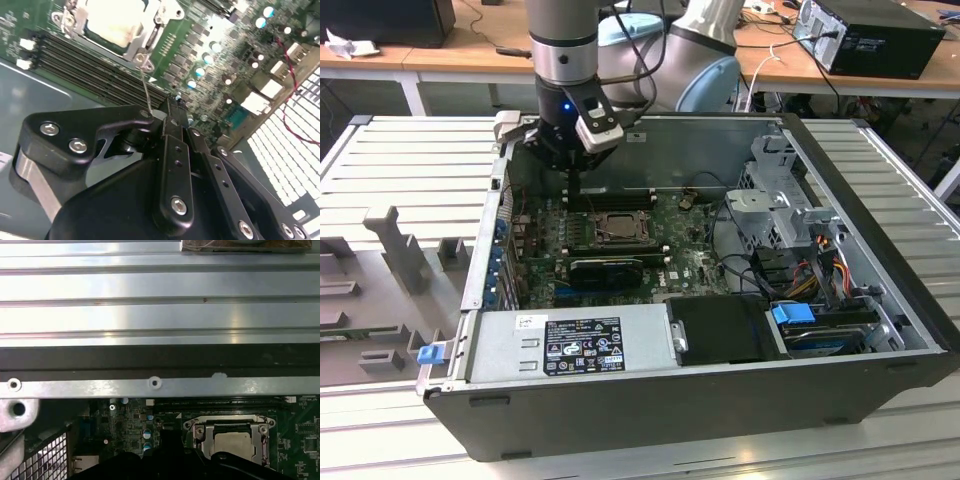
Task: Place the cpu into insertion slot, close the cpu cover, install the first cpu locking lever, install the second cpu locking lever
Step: 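Install the first cpu locking lever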
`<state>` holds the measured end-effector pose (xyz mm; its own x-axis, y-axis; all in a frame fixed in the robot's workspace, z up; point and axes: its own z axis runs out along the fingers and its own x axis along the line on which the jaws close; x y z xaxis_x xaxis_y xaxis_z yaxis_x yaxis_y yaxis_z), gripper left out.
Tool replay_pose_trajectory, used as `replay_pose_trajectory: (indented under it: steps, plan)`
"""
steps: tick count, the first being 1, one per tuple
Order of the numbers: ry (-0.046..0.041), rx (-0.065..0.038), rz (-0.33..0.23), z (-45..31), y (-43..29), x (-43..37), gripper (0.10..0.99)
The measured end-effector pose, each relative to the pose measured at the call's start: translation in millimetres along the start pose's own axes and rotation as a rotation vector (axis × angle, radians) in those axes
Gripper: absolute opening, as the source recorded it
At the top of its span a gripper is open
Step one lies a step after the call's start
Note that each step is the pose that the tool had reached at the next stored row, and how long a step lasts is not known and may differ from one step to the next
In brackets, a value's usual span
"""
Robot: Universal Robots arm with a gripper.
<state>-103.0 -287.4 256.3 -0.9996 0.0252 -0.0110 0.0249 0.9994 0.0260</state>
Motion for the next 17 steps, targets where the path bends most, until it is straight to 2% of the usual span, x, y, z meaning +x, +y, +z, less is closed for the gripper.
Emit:
replay_pose_trajectory:
  steps: [3, 4, 6, 7, 9, 11, 15, 16, 17]
  plan:
    - [-0.0001, 0.000, 0.000, 0.1, 0.2, -8.8, 0.106]
    - [0.0000, 0.000, 0.000, 0.2, 0.4, -16.0, 0.106]
    - [0.0000, 0.000, 0.000, 0.3, 0.6, -23.5, 0.106]
    - [0.0000, 0.000, 0.000, 0.5, 0.8, -31.6, 0.106]
    - [0.0000, 0.000, 0.000, 0.6, 1.0, -37.9, 0.106]
    - [0.0000, 0.000, 0.000, 1.1, 1.2, -49.7, 0.106]
    - [0.0000, 0.000, 0.000, 1.7, 1.4, -59.9, 0.106]
    - [0.0002, -0.005, 0.000, 1.8, 1.5, -61.9, 0.106]
    - [0.0007, -0.015, 0.000, 2.0, 1.6, -64.0, 0.106]
